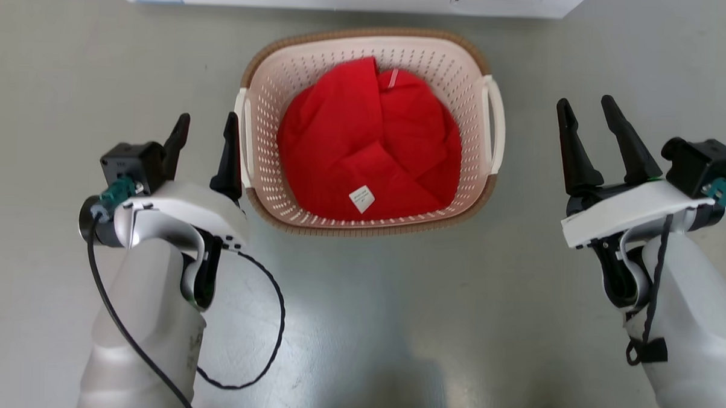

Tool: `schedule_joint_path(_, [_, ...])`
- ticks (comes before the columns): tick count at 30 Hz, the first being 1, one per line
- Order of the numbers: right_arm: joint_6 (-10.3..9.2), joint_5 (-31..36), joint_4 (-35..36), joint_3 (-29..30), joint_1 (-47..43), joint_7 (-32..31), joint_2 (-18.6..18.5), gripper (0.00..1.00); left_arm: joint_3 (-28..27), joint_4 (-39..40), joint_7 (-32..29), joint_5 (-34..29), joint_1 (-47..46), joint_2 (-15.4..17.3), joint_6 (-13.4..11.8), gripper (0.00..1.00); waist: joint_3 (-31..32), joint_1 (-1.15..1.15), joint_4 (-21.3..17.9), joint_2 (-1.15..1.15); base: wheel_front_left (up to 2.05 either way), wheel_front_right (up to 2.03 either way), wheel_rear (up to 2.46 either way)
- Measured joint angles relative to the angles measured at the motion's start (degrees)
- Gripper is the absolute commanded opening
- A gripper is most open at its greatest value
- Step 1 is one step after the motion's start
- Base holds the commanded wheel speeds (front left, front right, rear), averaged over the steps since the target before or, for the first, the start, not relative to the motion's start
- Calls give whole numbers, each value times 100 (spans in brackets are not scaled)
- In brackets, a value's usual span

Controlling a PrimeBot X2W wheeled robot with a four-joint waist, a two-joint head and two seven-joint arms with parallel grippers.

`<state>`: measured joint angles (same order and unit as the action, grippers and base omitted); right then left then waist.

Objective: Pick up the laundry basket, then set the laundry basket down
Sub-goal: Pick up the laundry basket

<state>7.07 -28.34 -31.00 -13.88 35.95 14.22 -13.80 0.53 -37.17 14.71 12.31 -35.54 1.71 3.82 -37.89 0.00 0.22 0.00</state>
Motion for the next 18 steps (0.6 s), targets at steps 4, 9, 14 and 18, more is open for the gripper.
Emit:
schedule_joint_path(4, [0, -52, -335, -201, 255, 5, -49, 100, -54, -414, 1, 38, -293, 0, 55, 100, -209, 0, 54, 0, 0, 0, 0])
schedule_joint_path(9, [0, -163, -669, -449, 661, 19, -80, 100, -34, -809, 1, 55, -679, -10, 84, 100, -482, 0, 115, 0, 0, 0, 0])
schedule_joint_path(14, [0, -264, -988, -687, 1021, 25, -93, 100, -20, -1227, 1, 87, -1093, -20, 126, 100, -766, 0, 160, 0, 0, 0, 0])
schedule_joint_path(18, [0, -364, -1240, -928, 1252, 26, -93, 100, 52, -1575, 1, 143, -1366, -22, 130, 100, -971, 0, 184, 0, 0, 0, 0])
